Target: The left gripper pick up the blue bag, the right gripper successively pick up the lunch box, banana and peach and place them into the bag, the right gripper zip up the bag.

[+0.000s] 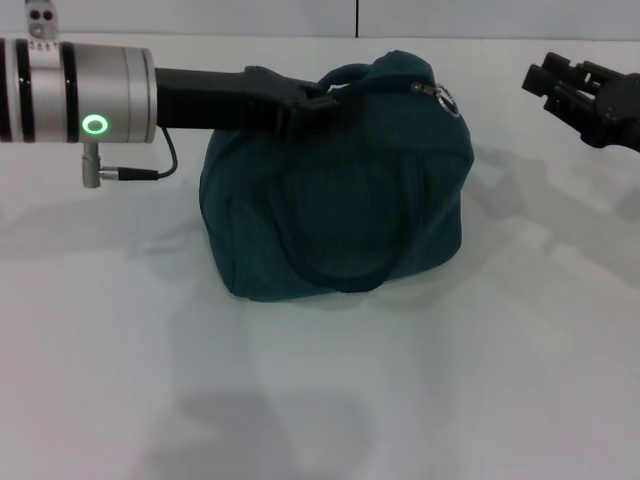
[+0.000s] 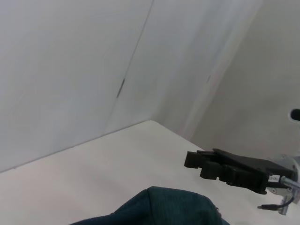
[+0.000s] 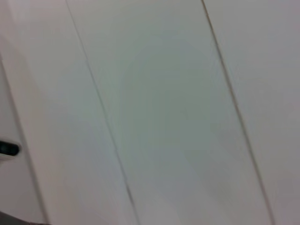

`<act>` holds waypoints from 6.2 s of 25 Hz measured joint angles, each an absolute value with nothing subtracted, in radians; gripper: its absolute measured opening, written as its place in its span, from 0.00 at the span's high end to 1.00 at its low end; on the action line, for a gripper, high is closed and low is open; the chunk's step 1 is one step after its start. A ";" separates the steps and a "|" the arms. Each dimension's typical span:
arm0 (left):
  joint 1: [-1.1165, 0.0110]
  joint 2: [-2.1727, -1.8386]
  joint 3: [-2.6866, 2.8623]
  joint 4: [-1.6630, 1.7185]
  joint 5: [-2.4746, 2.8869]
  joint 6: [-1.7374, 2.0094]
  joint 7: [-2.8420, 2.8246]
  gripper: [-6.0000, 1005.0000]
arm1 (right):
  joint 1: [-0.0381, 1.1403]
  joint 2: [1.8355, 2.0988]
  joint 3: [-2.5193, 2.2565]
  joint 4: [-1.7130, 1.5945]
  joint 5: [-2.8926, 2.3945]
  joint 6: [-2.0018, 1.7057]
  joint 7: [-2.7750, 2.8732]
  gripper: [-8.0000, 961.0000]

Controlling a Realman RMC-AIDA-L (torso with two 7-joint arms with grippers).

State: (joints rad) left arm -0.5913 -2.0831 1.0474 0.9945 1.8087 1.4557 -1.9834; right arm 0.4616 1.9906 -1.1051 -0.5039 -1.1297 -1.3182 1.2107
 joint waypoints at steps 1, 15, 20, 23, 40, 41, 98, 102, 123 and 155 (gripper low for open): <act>-0.591 -2.083 1.047 0.993 1.809 1.453 -1.981 0.95 | 0.459 1.995 -1.103 -0.503 -1.130 -1.315 1.197 0.56; -0.599 -2.085 1.047 0.984 1.809 1.446 -1.973 0.95 | 0.527 2.023 -1.225 -0.508 -1.199 -1.264 1.132 0.64; -0.600 -2.083 1.047 0.980 1.809 1.445 -1.973 0.95 | 0.529 2.023 -1.279 -0.545 -1.195 -1.264 1.131 0.65; -0.600 -2.083 1.048 0.980 1.809 1.442 -1.973 0.95 | 0.521 2.023 -1.278 -0.566 -1.190 -1.271 1.131 0.65; -0.595 -2.084 1.048 0.979 1.810 1.433 -1.959 0.95 | 0.497 2.020 -1.281 -0.559 -1.098 -1.328 1.029 0.69; -0.595 -2.084 1.048 0.979 1.810 1.432 -1.958 0.95 | 0.497 2.020 -1.281 -0.558 -1.098 -1.328 1.029 0.70; -0.570 -2.083 1.030 0.967 1.772 1.420 -1.875 0.93 | 0.501 2.016 -1.275 -0.502 -1.053 -1.301 0.953 0.97; -0.567 -2.083 1.009 0.961 1.756 1.420 -1.860 0.93 | 0.487 2.006 -1.274 -0.494 -1.051 -1.301 0.977 0.97; -0.578 -2.090 1.003 0.846 1.693 1.406 -1.753 0.93 | 0.453 1.995 -1.249 -0.430 -1.043 -1.265 1.076 0.97; -0.420 -2.095 1.008 0.351 1.242 1.774 -0.769 0.39 | 0.481 2.012 -1.203 -0.598 -1.236 -1.643 1.113 0.38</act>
